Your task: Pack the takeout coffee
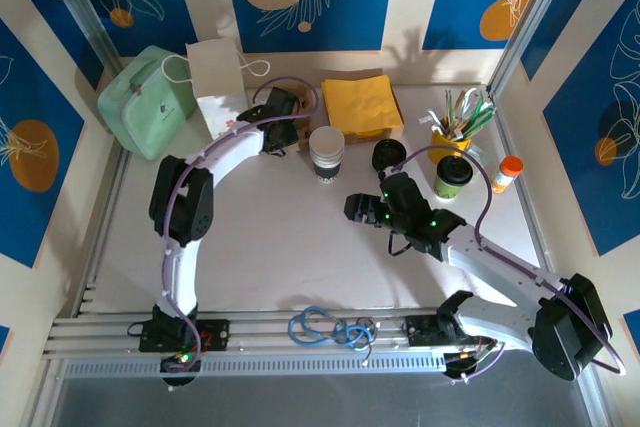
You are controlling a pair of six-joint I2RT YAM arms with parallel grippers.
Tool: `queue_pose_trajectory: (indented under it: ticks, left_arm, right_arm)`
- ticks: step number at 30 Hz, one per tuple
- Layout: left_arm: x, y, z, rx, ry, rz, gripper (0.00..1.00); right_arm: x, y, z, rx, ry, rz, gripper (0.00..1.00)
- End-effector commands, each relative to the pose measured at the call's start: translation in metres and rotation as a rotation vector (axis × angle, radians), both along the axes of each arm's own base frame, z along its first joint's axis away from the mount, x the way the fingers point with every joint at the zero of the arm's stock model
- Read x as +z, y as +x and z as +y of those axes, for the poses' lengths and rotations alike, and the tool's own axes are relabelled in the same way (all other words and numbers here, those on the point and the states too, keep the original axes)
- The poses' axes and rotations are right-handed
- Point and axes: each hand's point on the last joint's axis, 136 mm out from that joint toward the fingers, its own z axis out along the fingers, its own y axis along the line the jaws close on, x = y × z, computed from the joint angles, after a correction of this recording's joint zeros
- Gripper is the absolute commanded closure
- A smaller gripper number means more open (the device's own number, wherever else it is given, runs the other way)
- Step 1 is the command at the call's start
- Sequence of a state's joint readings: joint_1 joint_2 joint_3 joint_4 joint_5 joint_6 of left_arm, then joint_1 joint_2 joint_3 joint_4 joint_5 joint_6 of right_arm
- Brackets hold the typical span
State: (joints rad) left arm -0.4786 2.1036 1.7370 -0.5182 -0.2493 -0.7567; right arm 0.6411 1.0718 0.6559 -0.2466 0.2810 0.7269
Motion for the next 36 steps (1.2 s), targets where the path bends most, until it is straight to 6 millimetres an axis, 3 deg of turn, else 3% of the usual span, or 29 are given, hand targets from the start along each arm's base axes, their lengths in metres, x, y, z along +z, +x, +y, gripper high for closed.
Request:
queue_pose_trajectory:
  ticks: [1,16,23,36]
  left_arm:
    - [0.001,0.005,-0.003,0.0,0.02,-0.006,0.58]
    - [-0.001,0.01,-0.011,-0.029,0.006,-0.009,0.73]
    - [0.005,0.011,-0.009,-0.031,0.016,-0.021,0.7]
    - [0.006,0.013,-0.014,-0.047,-0.014,-0.026,0.75]
  right_arm:
    - [0.004,0.002,0.003,-0.002,0.026,0.0,0.14]
    - [0.0,0.005,0.004,-0.002,0.029,0.02,0.14]
    - [-0.001,0.005,0.004,-0.001,0.03,0.027,0.14]
    - [-0.002,0.006,0.005,0.002,0.029,0.029,0.15]
